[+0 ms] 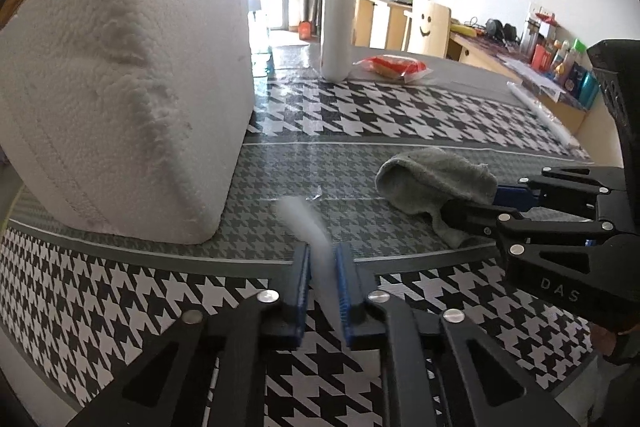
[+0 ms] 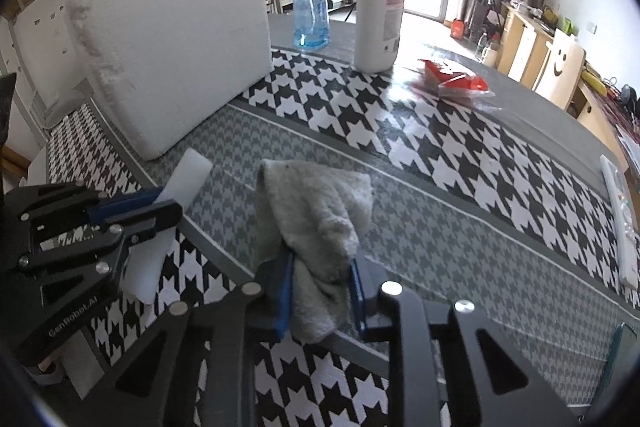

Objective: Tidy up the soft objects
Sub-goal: 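Close the right tool on the grey sock, then carry the foam roll and grey sock toward the white foam box with both tools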

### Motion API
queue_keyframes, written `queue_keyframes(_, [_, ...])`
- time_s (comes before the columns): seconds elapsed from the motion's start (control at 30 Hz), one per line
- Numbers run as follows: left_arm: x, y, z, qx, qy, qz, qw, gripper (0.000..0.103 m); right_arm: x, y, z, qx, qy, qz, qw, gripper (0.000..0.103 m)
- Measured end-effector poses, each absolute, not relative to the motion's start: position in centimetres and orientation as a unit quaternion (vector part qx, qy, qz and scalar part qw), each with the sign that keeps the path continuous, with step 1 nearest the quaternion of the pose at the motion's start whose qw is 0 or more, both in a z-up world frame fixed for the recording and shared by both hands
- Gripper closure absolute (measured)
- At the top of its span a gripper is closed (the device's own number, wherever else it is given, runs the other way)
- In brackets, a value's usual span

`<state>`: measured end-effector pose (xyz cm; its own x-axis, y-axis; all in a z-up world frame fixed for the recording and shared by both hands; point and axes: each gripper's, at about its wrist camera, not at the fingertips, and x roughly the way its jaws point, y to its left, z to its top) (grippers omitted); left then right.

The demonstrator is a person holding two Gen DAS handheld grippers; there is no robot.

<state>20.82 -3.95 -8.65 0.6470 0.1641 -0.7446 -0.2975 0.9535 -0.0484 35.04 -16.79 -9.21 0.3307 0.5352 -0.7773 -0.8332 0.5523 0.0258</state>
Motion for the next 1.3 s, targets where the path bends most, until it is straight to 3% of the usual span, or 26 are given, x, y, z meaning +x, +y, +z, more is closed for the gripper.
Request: queue_keyframes(1.3, [19.5,-4.9,-3.7,-0.028,0.343,0.09,0.935,0.093,33.2,-21.1,-3.7,-0.106,0.33,0.407,0.845,0.075])
